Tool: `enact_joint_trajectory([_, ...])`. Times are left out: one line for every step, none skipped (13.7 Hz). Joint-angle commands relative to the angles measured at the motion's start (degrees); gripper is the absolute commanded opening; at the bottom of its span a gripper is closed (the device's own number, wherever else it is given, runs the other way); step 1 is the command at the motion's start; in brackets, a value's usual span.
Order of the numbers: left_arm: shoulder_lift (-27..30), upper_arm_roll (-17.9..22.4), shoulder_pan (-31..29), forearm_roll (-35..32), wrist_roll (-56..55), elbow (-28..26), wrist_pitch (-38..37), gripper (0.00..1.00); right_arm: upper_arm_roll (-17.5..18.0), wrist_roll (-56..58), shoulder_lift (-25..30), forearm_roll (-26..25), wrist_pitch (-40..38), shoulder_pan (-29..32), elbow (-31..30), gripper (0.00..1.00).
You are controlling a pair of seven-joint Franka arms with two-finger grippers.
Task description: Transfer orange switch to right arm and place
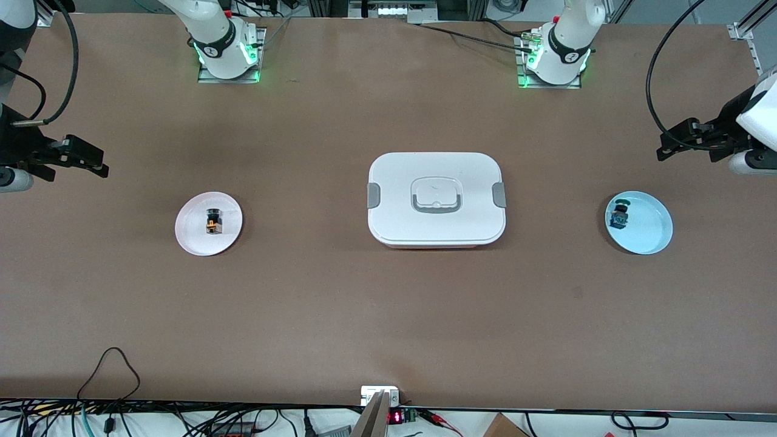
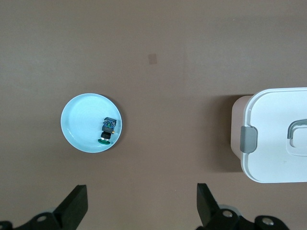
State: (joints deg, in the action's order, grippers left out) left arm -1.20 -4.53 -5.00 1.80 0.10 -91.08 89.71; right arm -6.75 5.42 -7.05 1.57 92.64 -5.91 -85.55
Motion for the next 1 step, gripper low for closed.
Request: enact_joint_trajectory([0.76,-0.57,-0.53,-0.74,0.16,-0.06,0.12,1.00,0.34,-0.23,-0.51,-0.95,-0.26,0.11,1.18,1.00])
